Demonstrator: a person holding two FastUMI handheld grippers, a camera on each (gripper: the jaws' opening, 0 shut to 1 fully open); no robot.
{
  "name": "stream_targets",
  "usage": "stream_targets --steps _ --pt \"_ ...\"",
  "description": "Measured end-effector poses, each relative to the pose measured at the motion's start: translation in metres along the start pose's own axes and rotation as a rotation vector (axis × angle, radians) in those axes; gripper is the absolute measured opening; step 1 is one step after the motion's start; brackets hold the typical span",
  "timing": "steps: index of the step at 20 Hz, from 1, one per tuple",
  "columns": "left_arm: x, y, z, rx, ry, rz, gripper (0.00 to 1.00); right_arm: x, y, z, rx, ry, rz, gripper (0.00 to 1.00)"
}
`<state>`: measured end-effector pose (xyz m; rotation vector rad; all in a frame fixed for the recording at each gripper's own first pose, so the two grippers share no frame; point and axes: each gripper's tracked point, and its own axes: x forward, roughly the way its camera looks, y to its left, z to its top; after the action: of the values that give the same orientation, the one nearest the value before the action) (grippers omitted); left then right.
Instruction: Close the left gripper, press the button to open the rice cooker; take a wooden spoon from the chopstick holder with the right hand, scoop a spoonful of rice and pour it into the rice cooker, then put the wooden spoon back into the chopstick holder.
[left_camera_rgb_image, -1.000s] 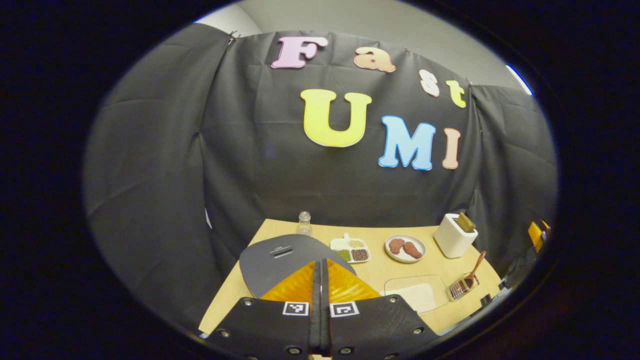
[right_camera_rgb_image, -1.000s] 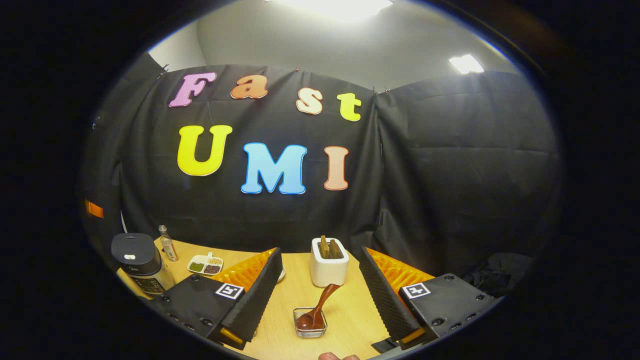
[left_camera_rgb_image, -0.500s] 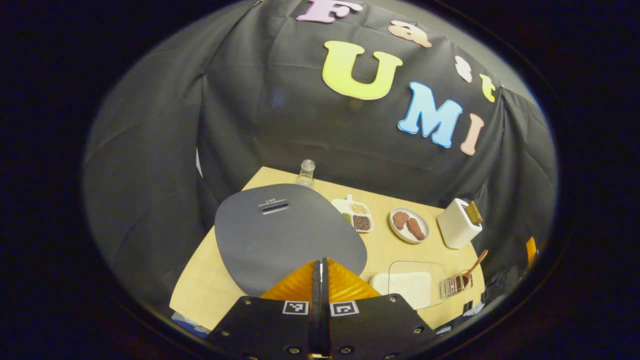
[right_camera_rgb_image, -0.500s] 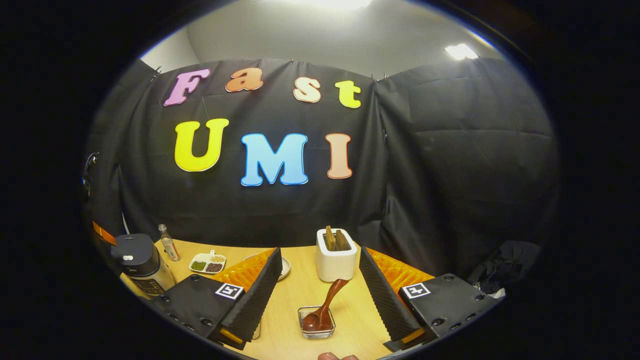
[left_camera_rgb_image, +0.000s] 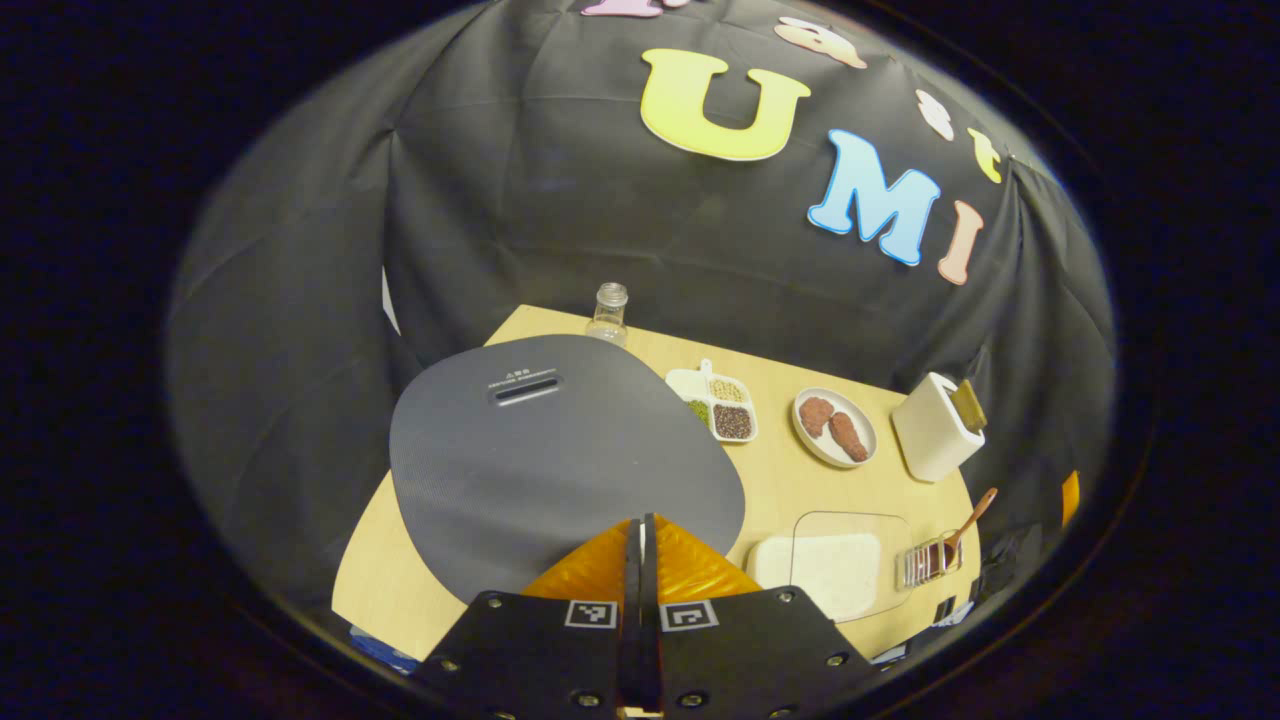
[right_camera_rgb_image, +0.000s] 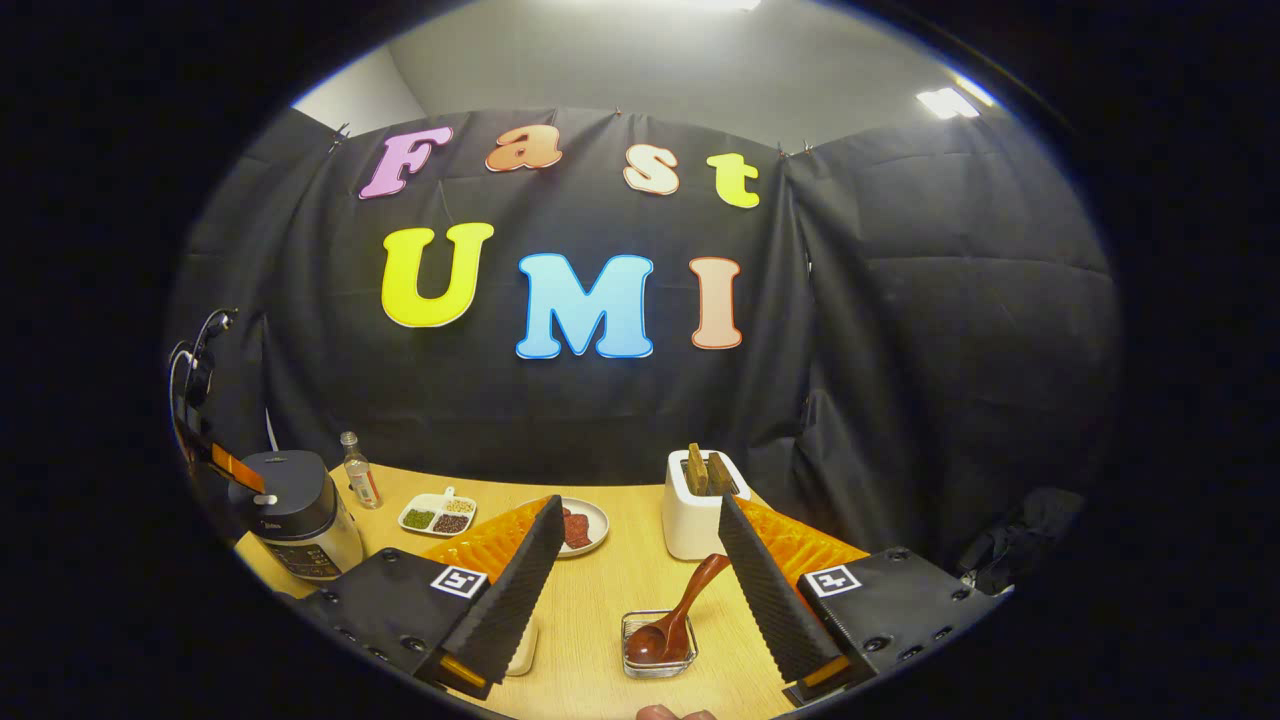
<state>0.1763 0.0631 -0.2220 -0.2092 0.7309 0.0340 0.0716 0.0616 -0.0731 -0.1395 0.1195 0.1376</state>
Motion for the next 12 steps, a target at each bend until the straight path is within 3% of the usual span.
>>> stream_targets --steps 1,2,12 --pt "0.000 0.000 -0.001 0.008 0.005 0.004 0.01 0.002 -0.001 -0.002 0.010 0.010 0.002 0.95" --pt "0.002 0.002 -0.001 0.015 0.004 0.016 0.01 0.004 -0.003 -0.003 0.020 0.017 -0.003 0.99" --pt "0.010 0.001 -0.016 0.049 0.100 0.012 0.02 0.009 -0.009 -0.023 0.057 0.084 -0.022 0.99"
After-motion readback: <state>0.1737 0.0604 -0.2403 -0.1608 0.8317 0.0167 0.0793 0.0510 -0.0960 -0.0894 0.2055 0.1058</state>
